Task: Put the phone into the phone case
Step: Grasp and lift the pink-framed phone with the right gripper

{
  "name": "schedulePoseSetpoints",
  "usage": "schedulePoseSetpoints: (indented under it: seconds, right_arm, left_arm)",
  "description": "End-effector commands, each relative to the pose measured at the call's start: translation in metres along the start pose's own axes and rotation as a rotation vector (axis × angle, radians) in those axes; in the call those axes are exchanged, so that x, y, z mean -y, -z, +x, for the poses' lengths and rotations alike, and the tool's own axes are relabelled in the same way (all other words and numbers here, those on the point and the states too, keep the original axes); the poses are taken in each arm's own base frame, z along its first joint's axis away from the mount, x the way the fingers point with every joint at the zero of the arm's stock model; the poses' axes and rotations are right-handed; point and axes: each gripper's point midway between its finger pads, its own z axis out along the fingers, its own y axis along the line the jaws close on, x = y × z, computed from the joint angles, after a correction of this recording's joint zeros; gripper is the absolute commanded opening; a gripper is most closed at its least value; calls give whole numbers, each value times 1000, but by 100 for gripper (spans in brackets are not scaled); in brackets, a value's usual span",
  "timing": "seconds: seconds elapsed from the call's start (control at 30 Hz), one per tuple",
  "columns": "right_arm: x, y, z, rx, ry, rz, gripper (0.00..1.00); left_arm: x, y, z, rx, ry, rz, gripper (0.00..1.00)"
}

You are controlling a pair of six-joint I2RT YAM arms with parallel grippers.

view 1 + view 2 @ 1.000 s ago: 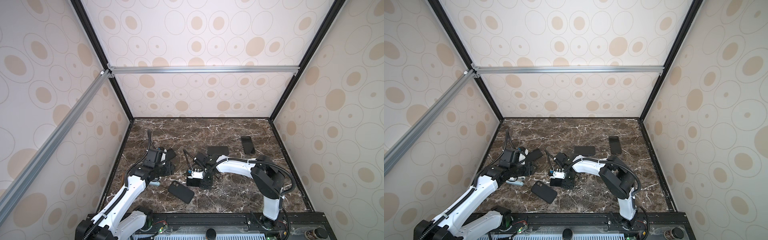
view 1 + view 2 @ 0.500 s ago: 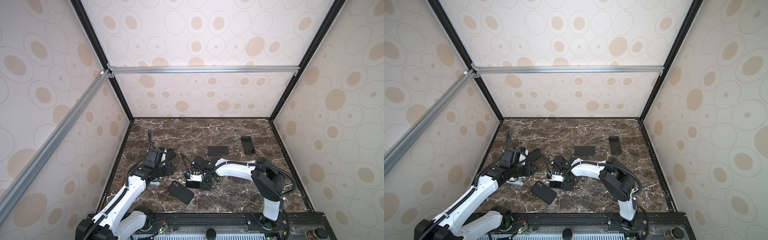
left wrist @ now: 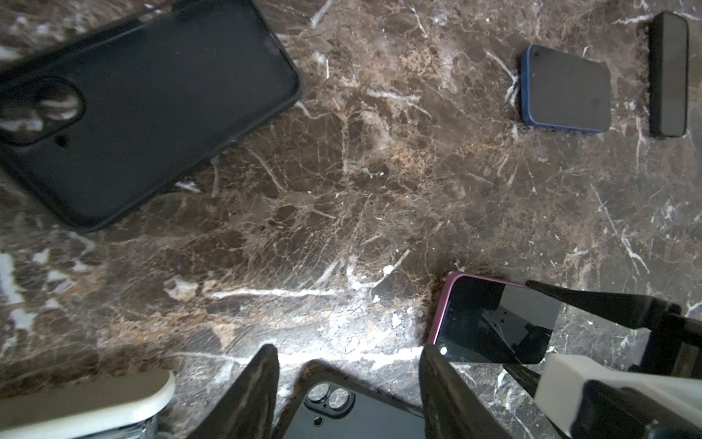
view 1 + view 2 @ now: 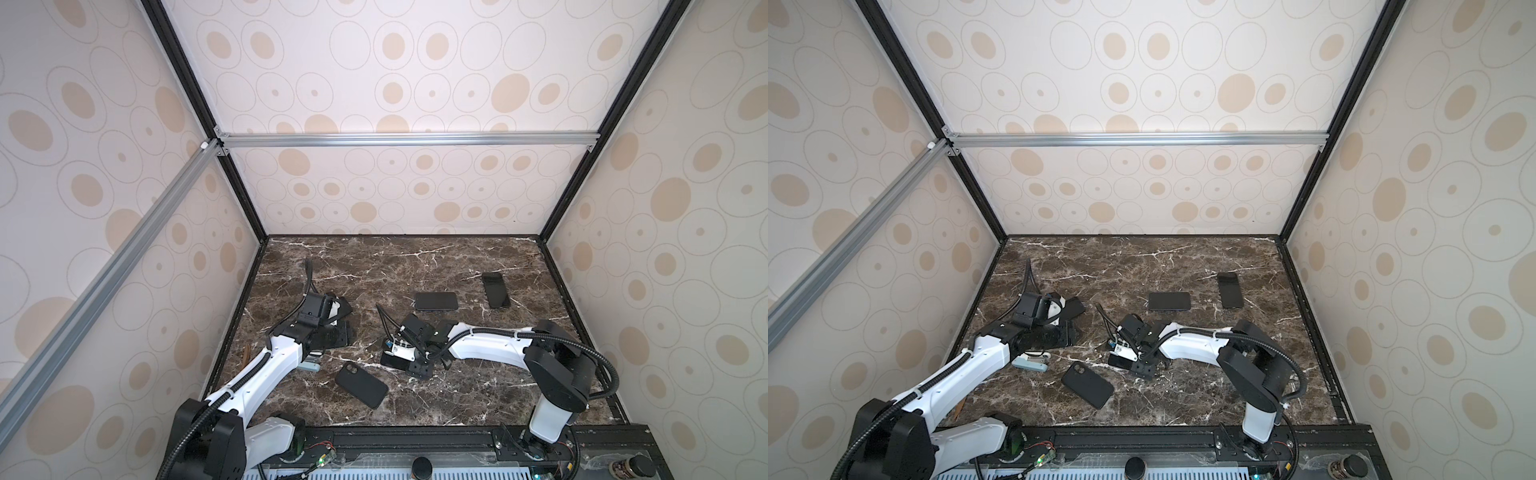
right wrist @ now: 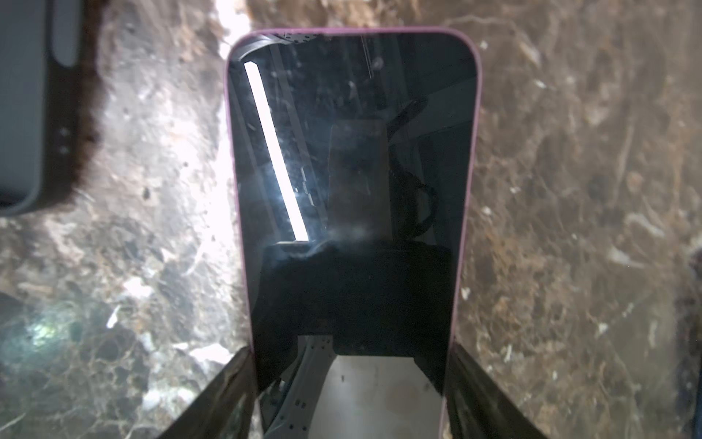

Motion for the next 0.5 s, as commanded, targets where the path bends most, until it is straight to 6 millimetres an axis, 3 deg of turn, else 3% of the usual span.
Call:
schedulePoseSetpoints:
  seconds: [0.0,0.17,0.47]
  right_arm:
    - [14,12,-16,102,-55,71,42]
    - [30,33,-35,242,-129,110,42]
    - [48,78,-70,449,-157,97,42]
  left_arm:
    - [30,5,-22,35,-52,127,59]
    - [60,3,-27,8,-70,282,59]
    - [108,19,-40,14,-123,545,60]
